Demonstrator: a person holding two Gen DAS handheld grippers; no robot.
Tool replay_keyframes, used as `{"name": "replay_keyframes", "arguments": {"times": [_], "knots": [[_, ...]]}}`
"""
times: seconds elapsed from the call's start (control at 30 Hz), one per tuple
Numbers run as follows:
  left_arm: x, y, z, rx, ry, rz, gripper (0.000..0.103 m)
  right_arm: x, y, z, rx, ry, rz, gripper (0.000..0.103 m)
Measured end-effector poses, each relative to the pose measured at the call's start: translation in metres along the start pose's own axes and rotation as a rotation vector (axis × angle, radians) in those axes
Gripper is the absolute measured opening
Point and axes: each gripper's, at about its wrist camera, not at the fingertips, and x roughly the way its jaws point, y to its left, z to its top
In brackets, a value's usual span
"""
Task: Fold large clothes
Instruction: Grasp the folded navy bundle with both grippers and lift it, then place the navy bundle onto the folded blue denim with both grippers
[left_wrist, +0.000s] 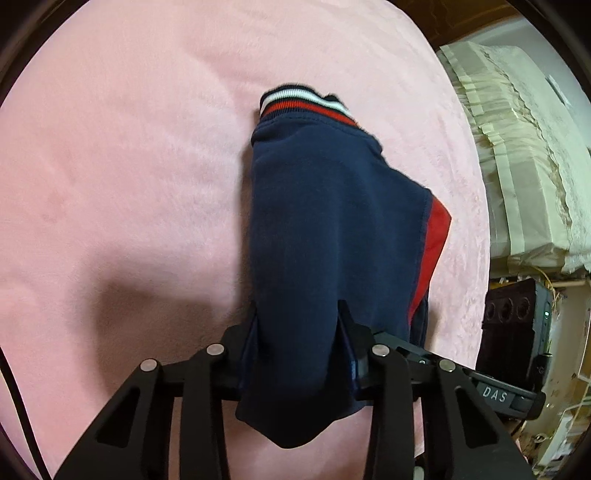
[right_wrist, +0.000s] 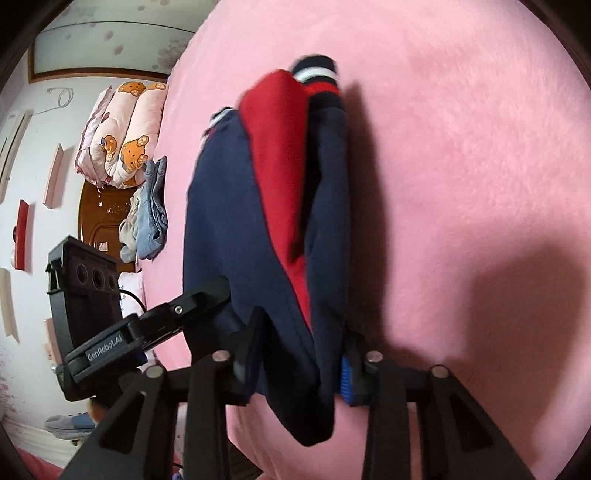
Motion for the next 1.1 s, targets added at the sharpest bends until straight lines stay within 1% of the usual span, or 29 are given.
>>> {"name": "replay_keyframes", "arguments": {"times": [0.13,0.23,0.33,0.4,0.5,0.6,0.73,0.8,0.87,0.97,1.03,1.1], "knots": [[-0.026,0.003,0.013,0.052,0.003,0.016,0.035,-0.001,0.026,-0.014,0.022,-0.048,0.012,0.027],[-0.054,0.019,0.023,0.094,0.015,0.041,0.034,0.008,0.056,-0.027,0.030,-0.087,0.015,0.026],[-0.094,0.054,0.037,0.128,0.002,0.073,0.033,0.027,0.098,-0.036,0.030,-0.121,0.034,0.026],[-0.122,0.078,0.047,0.134,-0.016,0.091,0.033,0.048,0.133,-0.038,0.019,-0.147,0.057,0.025],[-0.175,0.125,0.069,0.150,-0.067,0.130,0.033,0.079,0.182,-0.034,-0.005,-0.172,0.099,0.025],[-0.226,0.170,0.099,0.158,-0.129,0.168,0.033,0.114,0.240,-0.020,-0.060,-0.192,0.138,0.025],[-0.288,0.232,0.143,0.156,-0.220,0.212,0.033,0.165,0.324,0.006,-0.185,-0.215,0.161,0.025],[-0.310,0.257,0.163,0.154,-0.263,0.237,0.033,0.193,0.366,0.023,-0.252,-0.227,0.173,0.025],[-0.330,0.286,0.185,0.162,-0.317,0.267,0.033,0.217,0.397,0.037,-0.296,-0.238,0.186,0.025],[-0.347,0.332,0.217,0.167,-0.380,0.301,0.033,0.264,0.443,0.065,-0.357,-0.269,0.203,0.025],[-0.346,0.359,0.236,0.159,-0.398,0.322,0.033,0.293,0.461,0.077,-0.392,-0.292,0.196,0.025],[-0.339,0.389,0.251,0.135,-0.402,0.339,0.033,0.322,0.473,0.089,-0.422,-0.300,0.167,0.025]]}}
